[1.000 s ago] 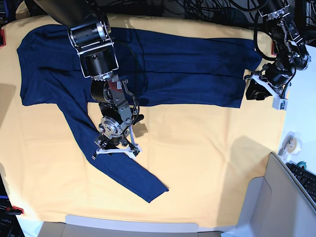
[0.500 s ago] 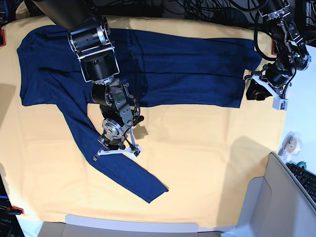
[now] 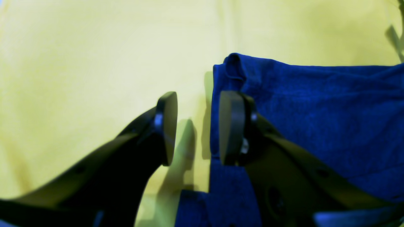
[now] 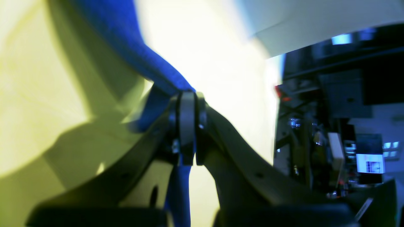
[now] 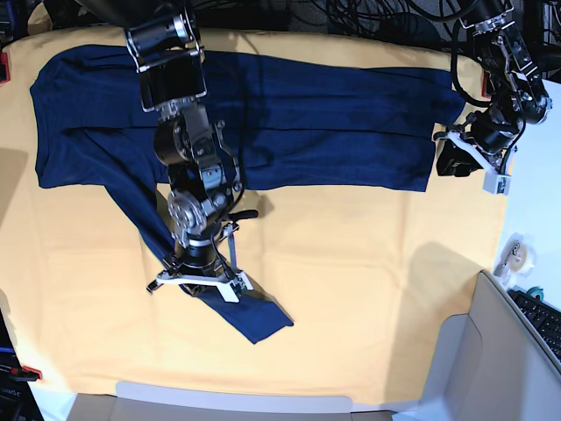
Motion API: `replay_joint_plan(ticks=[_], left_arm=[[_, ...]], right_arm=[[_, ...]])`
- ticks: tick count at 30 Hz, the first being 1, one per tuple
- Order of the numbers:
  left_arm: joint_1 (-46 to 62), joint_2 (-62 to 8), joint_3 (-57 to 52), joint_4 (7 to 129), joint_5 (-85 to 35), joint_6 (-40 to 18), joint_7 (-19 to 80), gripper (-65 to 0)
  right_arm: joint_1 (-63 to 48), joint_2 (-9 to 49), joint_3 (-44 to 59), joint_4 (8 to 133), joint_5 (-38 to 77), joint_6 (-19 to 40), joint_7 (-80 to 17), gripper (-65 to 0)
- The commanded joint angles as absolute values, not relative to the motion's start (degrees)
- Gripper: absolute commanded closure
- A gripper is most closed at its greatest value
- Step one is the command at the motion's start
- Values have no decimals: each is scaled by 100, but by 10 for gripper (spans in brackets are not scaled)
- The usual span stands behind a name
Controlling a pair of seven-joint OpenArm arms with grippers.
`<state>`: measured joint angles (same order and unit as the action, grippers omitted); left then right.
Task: Fold the T-shirt properly
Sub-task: 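Lift the sleeve with the right gripper and lay it over the folded body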
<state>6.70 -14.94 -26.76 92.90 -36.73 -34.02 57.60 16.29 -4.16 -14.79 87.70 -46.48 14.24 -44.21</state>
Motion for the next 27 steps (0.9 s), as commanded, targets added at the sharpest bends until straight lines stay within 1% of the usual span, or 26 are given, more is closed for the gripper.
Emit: replay_joint_plan(ticks=[1,7,13,19,27], left_arm=[[611,-1587,-2712,9393,-3749,-3415,5666,-216],[585,-1587,-2712,9393,-3749,-3415,5666,-216],[585,-1587,-2695,9393,-3749,-3415,5666,-216],[585,-1587,-2695,9393,-3749,-3415,5666,-216],[585,-1587,-2686,9393,-3749,-3415,5666,-216]], right_arm=[[1578,-444,-1490,9130,-4681,1429,-4365,0],[514,-444,-1508,10659,-4681,1437,-4365,0],[-444,-277,-1877,11679,-4690,1437,-4374,0],[-1138,-154,-2316,11723,-4708,1437,-4365,0],[-1596,-110,-3099,11732,-4708,1437,-4374,0]])
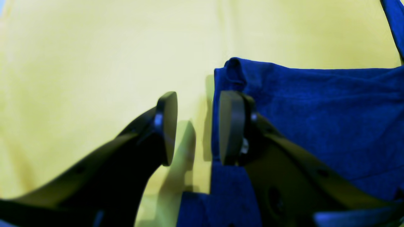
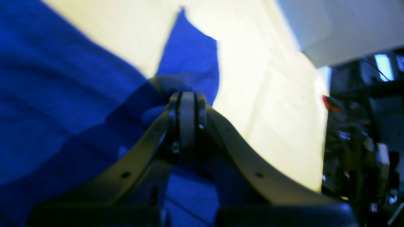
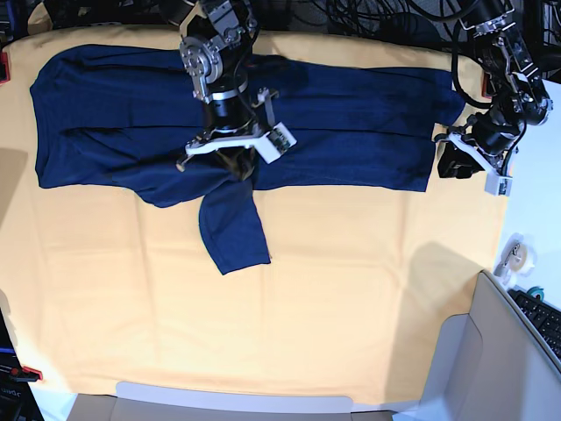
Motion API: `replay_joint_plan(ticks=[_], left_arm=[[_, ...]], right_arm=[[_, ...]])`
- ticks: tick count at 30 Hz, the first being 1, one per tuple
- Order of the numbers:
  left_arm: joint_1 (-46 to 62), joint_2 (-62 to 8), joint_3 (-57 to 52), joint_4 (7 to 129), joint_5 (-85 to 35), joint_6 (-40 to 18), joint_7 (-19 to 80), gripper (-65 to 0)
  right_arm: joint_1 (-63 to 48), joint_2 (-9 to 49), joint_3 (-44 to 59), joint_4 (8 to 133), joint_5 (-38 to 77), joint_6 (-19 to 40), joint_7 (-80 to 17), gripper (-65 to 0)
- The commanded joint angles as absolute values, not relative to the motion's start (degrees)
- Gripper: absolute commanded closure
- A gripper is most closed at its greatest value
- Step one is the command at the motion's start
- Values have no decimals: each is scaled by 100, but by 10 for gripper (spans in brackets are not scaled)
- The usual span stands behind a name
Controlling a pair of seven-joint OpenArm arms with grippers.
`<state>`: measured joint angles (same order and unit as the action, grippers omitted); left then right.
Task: Fold the T-shirt properly
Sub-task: 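Lift the sleeve with the right gripper and lay it over the folded body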
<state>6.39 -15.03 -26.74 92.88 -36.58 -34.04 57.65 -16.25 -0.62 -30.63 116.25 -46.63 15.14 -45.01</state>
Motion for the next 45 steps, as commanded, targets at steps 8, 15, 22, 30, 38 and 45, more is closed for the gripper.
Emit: replay_joint_plan(ticks=[8,15,22,30,38,45], left_arm=[[585,-1587,-2686,9393,-3749,-3415,5631,-216],[585,-1587,-2686,9393,-3723,-3415,5631,-216],[585,-1587,-2695,9385,-3714,-3415,5622,-216],[585,-1587,-2695,9385,-3723,-3415,5604,-216],[585,-1578,-2686,9385,-3741,-3415,5604,-216],[585,-1578,-2686,9385,-3741,-3415,5622,-217]], right_arm=[[-1719,-110,-3837,11741,-4716,1437,-4374,0],[-1833,-101,-3987,11749,-4716,1437,-4374,0],[-2141,330,-4347,11767,-4716,1437,-4374,0],[-2316,567,-4382,11732,-4716,1437,-4382,0],[-2343,541,-4400,11679,-4673,1437,-4787,0],[-2352,558,-4400,11679,-4268,1437,-4796,-158]])
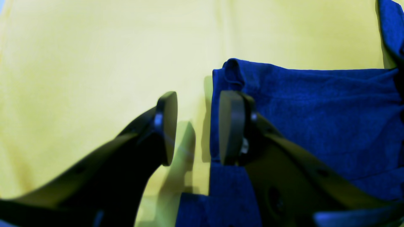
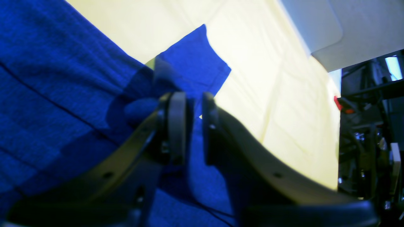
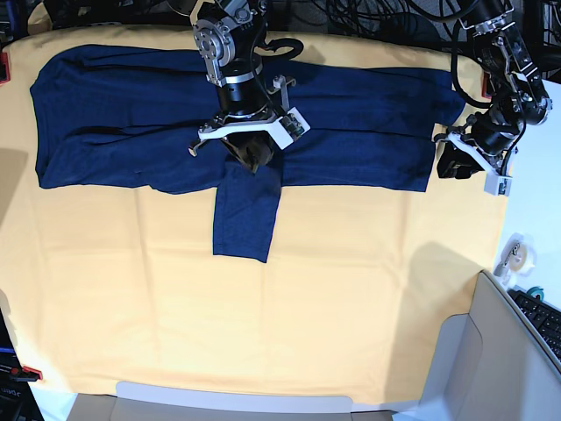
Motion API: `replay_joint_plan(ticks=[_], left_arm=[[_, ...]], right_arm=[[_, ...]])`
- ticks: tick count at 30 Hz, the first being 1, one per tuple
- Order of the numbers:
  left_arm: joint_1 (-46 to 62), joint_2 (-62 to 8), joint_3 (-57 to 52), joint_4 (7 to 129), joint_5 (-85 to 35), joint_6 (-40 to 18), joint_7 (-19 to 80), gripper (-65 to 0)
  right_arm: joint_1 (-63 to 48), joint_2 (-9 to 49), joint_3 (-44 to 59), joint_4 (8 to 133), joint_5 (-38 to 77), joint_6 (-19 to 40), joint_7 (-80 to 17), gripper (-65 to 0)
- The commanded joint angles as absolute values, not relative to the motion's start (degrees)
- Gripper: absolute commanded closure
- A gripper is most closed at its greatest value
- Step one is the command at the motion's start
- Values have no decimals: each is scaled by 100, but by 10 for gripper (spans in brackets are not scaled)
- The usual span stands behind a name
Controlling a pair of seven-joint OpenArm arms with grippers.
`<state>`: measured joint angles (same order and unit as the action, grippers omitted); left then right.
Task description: Fold the T-shirt properly
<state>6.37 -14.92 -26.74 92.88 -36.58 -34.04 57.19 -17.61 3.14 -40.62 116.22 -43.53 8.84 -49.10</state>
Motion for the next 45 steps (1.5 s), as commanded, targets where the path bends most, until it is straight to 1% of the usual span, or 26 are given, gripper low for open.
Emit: replay_joint_plan(ticks=[1,3,5,11,13,15,19,23,25,26,28,31,33,36,39,42,45], left_arm=[[585,-1578,-2686,9385,-3741,-3415,5631,-217],[585,-1578,-2686,9385,-3741,-3415,5631,-217],[585,-1578,-2686,9385,-3741,-3415,5631,-217],[585,-1481,-2686,9385,-3723,-3415,5622,-217],[585,-1464,-2686,9385,-3723,-3415,5640,-217],[593,-1446,-2686,9385,-3732,-3415,5640,-217],[611,-1385,-2686,9385,-3723,-3415,5657,-217],[620,-1385,-2677,9385,-3741,-3415,5657,-217],[620,-1385,-2677,9385,-3741,-3415,5657,-217],[620,-1385,-2677,9385,-3723,-3415,5657,-218],[620,-1385,-2677,9385,-3714,-3415,5657,-218],[620,-1385,-2677,9385,-3714,-3415,5657,-218],[620,-1385,-2677,9385,-3714,-3415,5657,-218],[620,-1385,-2677,9385,-3714,-3415,5657,-218],[620,-1385,-2677,9385,-3714,-3415,5657,-218],[620,-1385,-2677,9385,-3714,-3415,5657,-218],[602,-1385,-2677,9376,-3714,-3415,5657,-218]], right_arm=[[-2352,558,-4400,11679,-4224,1437,-4796,-183],[-2352,558,-4409,11679,-4180,1437,-4769,-222],[-2343,558,-4453,11679,-4145,1437,-4760,-243],[-1930,470,-4681,11723,-4171,1402,-4760,-244],[-1692,242,-4611,11723,-4180,1393,-4787,-244],[-1481,-4,-4356,11705,-4163,1393,-4796,-244],[-1007,-900,-3354,11486,-4171,1393,-4796,-244],[-277,-900,-2598,11073,-4127,1332,-4796,-244],[13,-900,-2369,10897,-3952,1033,-4778,-244],[163,-900,-2167,10853,-3697,919,-4778,-244],[365,-900,-1763,10835,-3169,875,-4796,-244],[637,-900,-760,10800,-1991,892,-4910,-244],[822,-900,-40,10651,-954,1068,-5288,-244],[1024,-900,1305,10308,418,1297,-5842,-244],[1174,-900,2290,9754,1481,1314,-6009,-244],[1253,-787,2334,9270,1974,1305,-5991,-244],[1437,-743,2352,8804,2185,1305,-5982,-244]])
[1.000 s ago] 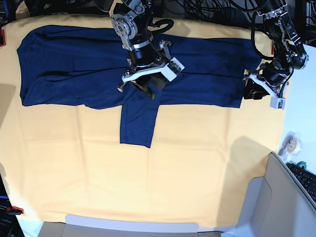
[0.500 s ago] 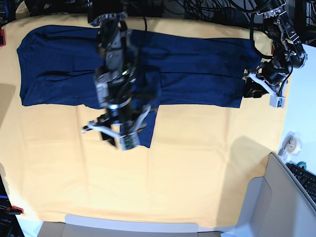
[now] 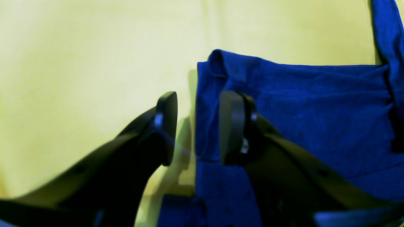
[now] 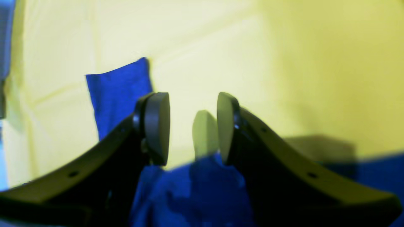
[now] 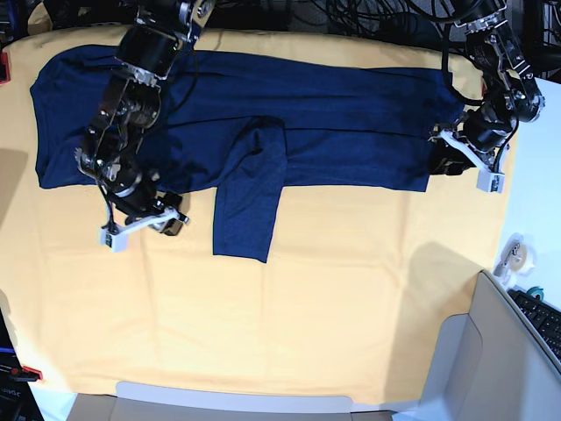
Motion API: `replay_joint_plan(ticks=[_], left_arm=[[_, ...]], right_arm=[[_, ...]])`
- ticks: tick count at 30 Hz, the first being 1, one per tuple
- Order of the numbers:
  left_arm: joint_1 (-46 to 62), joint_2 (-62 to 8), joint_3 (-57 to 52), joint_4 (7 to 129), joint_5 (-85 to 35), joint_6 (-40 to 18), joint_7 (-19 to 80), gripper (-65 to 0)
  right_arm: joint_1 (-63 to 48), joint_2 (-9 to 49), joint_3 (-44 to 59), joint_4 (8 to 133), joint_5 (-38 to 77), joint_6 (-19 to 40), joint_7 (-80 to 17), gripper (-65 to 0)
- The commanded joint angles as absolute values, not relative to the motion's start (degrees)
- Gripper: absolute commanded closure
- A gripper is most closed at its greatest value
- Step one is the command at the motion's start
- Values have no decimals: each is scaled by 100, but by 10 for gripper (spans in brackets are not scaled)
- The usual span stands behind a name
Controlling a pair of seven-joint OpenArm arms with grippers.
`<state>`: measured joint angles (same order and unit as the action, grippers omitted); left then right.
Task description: Fold the T-shirt properly
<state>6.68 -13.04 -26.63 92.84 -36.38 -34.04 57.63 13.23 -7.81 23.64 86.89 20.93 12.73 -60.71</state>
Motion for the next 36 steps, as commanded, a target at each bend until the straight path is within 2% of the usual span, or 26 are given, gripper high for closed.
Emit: replay_joint_plan(ticks=[1,15,23,36], left_arm=[[593,-1385,-2677,9376,-3714,-3415,5657,-218],[585,-1393,-2677,9376,-3714,-3415,5657,-218],[585,-1393,-2677,9367,-3705,-3415,5657,-218],[585,-1402,-2677,9367,-3705,-3415,5657,-218]], right_arm=[[1516,-743,2352,8637,2237,1305,-5974,-244],[2009,-857,2325,6897,2299,1288,-5235,-244],[2088,-900,2308,6826,2299,1323,-5253,-244],[2176,-900,1719,6818,2299,1323,-5244,-244]])
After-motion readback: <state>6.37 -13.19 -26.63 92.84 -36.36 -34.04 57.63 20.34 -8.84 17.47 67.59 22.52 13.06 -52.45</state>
